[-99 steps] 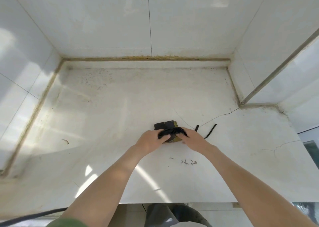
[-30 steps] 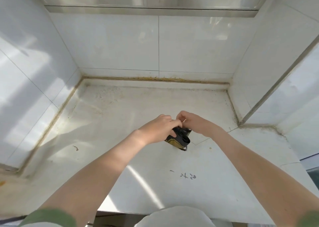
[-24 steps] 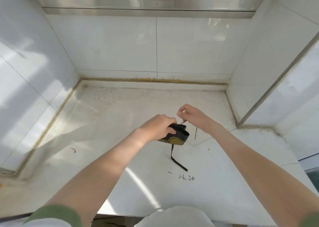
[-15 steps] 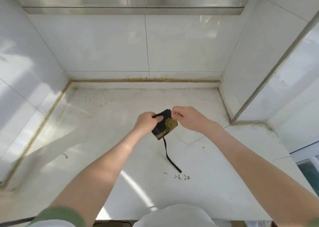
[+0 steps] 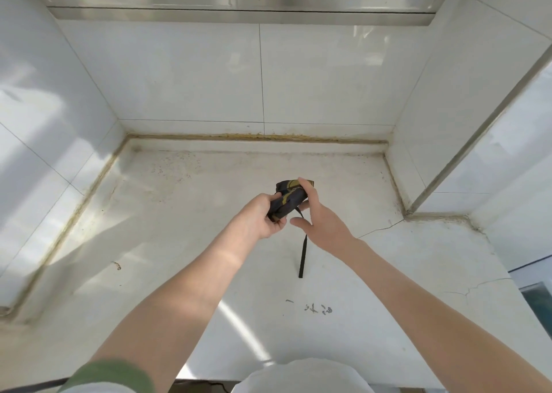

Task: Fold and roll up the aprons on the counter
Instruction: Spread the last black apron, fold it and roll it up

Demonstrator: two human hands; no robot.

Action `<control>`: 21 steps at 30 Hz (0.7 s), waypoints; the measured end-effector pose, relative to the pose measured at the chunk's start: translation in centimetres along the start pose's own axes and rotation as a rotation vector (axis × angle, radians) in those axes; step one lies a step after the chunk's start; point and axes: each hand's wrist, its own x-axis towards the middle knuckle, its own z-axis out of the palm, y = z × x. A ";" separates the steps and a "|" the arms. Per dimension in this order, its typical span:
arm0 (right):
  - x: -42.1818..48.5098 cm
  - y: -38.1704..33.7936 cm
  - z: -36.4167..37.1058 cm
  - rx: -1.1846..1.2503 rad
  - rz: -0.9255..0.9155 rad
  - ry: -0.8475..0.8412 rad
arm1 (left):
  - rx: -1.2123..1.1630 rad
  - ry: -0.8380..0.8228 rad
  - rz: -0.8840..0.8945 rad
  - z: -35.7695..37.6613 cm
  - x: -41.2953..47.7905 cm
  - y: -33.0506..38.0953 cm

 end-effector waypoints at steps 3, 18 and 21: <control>0.0 -0.8 0.9 0.089 0.020 0.055 | -0.059 -0.031 0.019 -0.3 -0.5 -0.3; -0.5 1.8 4.6 -0.838 0.011 -0.372 | 0.808 0.309 0.491 -6.1 2.5 -4.2; -0.6 3.0 6.7 -0.737 0.115 -0.455 | 1.185 0.379 0.552 -6.8 3.6 -6.3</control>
